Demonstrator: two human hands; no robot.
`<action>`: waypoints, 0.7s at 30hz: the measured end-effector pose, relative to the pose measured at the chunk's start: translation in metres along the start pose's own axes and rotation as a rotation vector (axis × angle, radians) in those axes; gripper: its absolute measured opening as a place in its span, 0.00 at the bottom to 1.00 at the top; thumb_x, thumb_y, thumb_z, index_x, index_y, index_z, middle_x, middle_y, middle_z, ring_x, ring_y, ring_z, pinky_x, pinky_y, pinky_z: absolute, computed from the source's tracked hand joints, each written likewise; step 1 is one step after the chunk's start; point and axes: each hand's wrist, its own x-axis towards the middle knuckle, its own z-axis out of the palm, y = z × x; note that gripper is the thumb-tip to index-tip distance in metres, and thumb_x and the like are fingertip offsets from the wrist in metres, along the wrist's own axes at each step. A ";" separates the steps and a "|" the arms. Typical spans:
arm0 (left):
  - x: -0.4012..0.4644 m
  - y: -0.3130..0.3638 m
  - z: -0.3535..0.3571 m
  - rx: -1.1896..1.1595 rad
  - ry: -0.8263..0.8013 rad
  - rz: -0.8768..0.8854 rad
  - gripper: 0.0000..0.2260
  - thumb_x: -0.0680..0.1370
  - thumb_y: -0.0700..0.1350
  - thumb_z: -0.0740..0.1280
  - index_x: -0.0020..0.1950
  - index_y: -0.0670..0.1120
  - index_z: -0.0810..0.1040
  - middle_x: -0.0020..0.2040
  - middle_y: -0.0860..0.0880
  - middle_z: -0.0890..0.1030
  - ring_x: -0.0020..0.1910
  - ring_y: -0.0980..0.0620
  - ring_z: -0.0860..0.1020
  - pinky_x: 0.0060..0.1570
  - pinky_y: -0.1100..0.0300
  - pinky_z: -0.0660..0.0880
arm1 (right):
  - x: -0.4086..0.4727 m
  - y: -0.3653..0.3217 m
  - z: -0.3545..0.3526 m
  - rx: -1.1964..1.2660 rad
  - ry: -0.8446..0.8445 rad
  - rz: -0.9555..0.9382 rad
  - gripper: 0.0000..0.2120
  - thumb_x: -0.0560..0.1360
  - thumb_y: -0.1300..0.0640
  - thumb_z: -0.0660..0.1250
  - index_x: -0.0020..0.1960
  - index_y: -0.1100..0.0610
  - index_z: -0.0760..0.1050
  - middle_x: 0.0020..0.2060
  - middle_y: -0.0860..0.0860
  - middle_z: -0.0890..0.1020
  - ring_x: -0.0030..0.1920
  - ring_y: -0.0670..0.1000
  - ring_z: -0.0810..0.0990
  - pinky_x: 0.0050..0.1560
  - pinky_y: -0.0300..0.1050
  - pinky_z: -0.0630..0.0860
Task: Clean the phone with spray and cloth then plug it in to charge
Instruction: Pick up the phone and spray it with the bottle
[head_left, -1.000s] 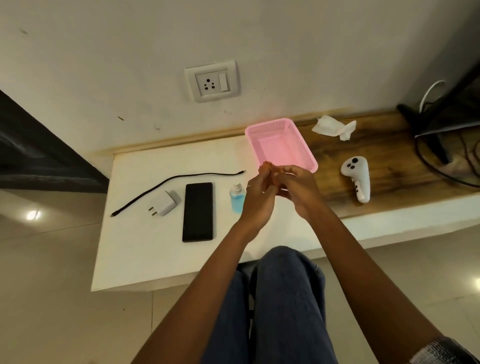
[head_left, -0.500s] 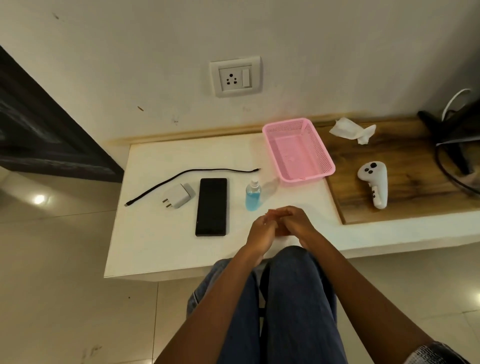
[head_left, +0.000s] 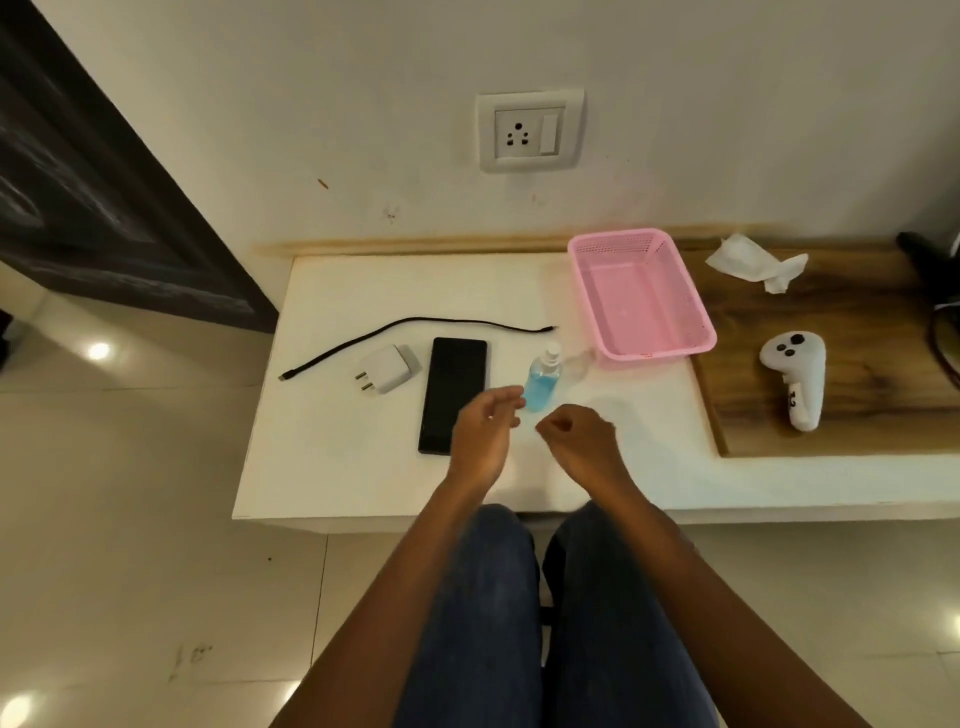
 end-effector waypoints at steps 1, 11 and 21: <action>0.003 -0.001 -0.009 0.030 0.060 0.030 0.11 0.81 0.42 0.58 0.59 0.46 0.77 0.57 0.49 0.79 0.54 0.52 0.77 0.50 0.64 0.73 | -0.004 -0.008 0.006 -0.009 -0.047 -0.023 0.12 0.78 0.51 0.59 0.52 0.58 0.76 0.46 0.48 0.79 0.42 0.46 0.75 0.43 0.30 0.69; 0.030 -0.036 -0.055 0.147 0.241 -0.203 0.20 0.79 0.39 0.60 0.72 0.44 0.63 0.69 0.43 0.69 0.66 0.43 0.70 0.65 0.48 0.71 | -0.004 -0.061 0.061 0.462 -0.199 0.112 0.21 0.77 0.58 0.63 0.68 0.56 0.63 0.67 0.56 0.70 0.64 0.56 0.71 0.65 0.48 0.70; 0.031 -0.030 -0.056 -0.021 0.179 -0.289 0.16 0.81 0.44 0.56 0.66 0.39 0.70 0.61 0.41 0.76 0.57 0.45 0.75 0.58 0.53 0.73 | 0.002 -0.049 0.055 0.725 -0.250 0.316 0.15 0.77 0.60 0.63 0.63 0.60 0.71 0.60 0.58 0.76 0.58 0.57 0.76 0.59 0.49 0.75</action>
